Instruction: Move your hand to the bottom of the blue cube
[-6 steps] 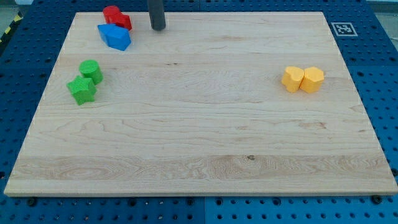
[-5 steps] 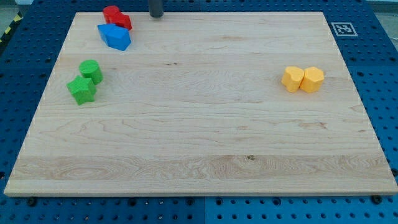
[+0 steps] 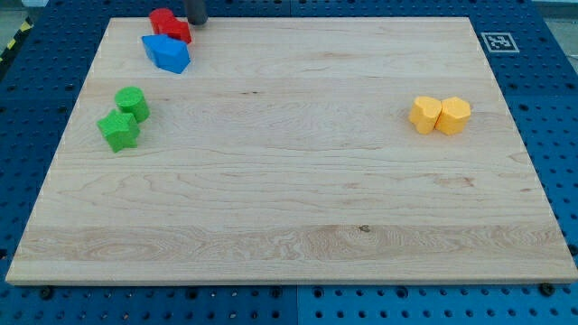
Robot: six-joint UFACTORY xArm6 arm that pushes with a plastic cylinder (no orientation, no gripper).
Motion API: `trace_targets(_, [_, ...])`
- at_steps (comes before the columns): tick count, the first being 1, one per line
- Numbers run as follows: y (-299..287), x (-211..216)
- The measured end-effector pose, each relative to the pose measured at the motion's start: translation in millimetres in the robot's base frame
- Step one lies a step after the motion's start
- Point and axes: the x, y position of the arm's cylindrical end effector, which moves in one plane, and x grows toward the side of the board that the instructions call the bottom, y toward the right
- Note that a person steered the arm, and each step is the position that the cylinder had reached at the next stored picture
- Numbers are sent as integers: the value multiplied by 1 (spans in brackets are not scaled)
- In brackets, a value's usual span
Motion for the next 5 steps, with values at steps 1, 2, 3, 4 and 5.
trace_targets(1, [23, 48])
trace_targets(2, [43, 93])
trace_targets(3, [44, 137])
trace_targets(4, [40, 153])
trace_targets(5, [31, 153])
